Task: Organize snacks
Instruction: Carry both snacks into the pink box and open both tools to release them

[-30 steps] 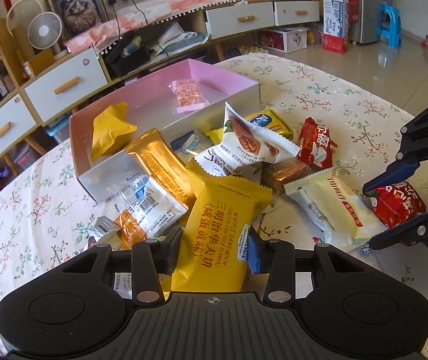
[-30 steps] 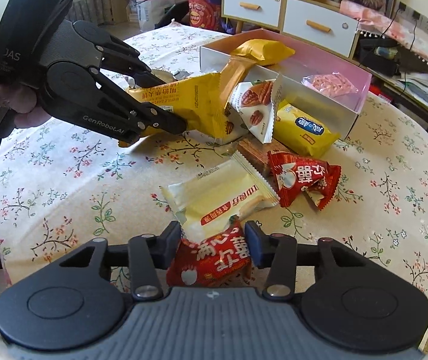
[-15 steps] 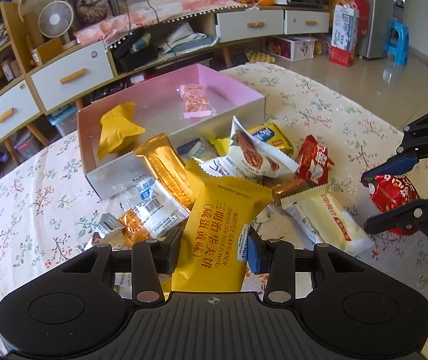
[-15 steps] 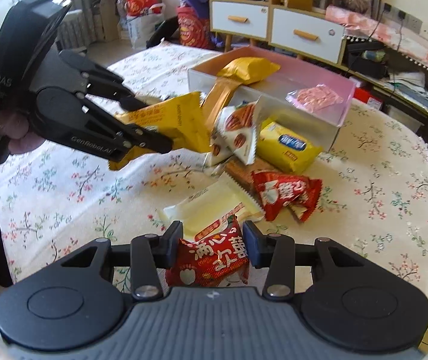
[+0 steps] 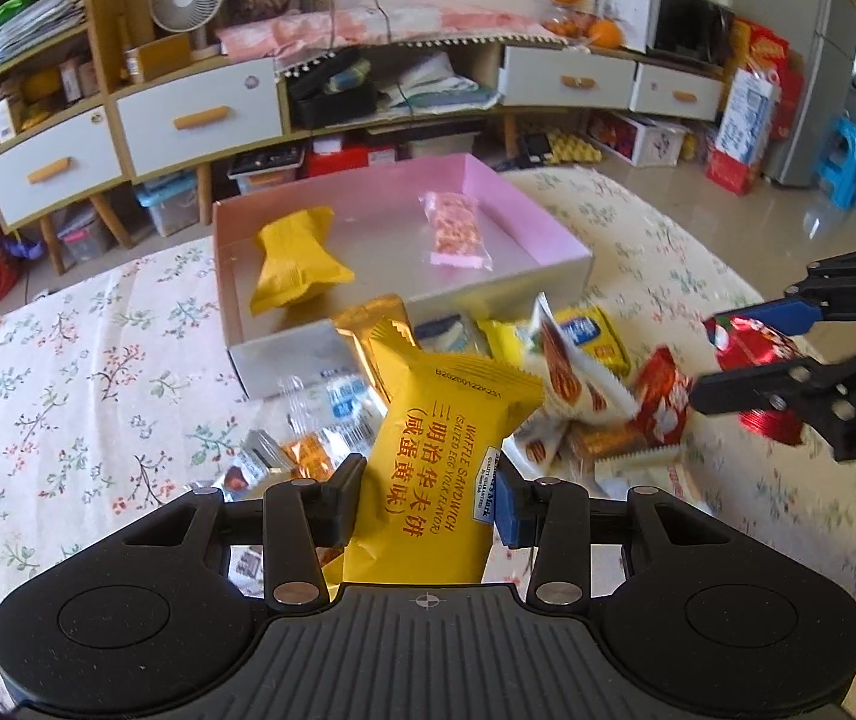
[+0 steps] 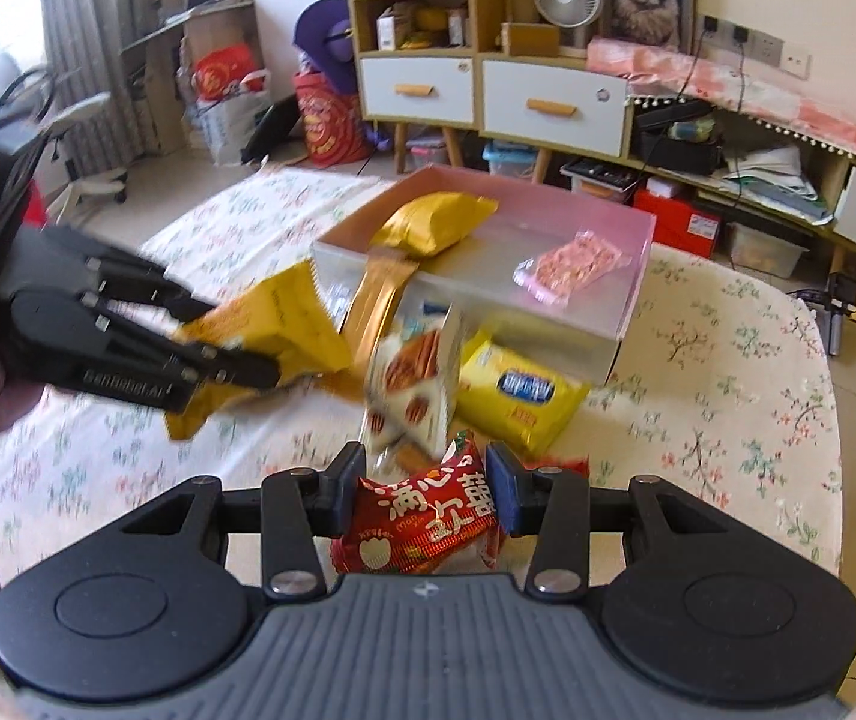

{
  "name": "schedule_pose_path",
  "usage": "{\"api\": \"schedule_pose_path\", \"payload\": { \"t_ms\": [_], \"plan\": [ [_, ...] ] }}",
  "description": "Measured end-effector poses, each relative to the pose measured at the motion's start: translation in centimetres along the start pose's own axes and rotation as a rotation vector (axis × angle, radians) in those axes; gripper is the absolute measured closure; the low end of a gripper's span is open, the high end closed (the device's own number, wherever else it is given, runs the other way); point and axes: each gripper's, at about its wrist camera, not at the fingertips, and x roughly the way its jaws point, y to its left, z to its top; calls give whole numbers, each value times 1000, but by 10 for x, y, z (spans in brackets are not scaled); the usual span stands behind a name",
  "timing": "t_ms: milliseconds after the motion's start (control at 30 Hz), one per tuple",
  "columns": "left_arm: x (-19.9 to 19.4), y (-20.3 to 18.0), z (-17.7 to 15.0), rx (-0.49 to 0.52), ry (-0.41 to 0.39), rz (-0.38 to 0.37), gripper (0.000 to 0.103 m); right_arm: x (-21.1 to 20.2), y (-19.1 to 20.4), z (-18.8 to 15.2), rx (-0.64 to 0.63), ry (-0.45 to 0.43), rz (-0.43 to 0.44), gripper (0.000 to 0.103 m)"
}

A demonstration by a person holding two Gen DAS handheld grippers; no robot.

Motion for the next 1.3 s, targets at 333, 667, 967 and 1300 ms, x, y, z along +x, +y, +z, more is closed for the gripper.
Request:
{"api": "schedule_pose_path", "payload": {
  "t_ms": [333, 667, 967, 1300],
  "plan": [
    [4, 2, 20, -38, -13, 19, 63, 26, -11, 39, 94, -50, -69, 63],
    [23, 21, 62, -125, -41, 28, 63, 48, -21, 63, 209, -105, -105, 62],
    [53, 38, 99, -161, -53, 41, 63, 76, -35, 67, 325, -98, -144, 62],
    [88, 54, 121, -218, -31, 14, 63, 96, -46, 61, 442, -103, -123, 62]
  ]
}}
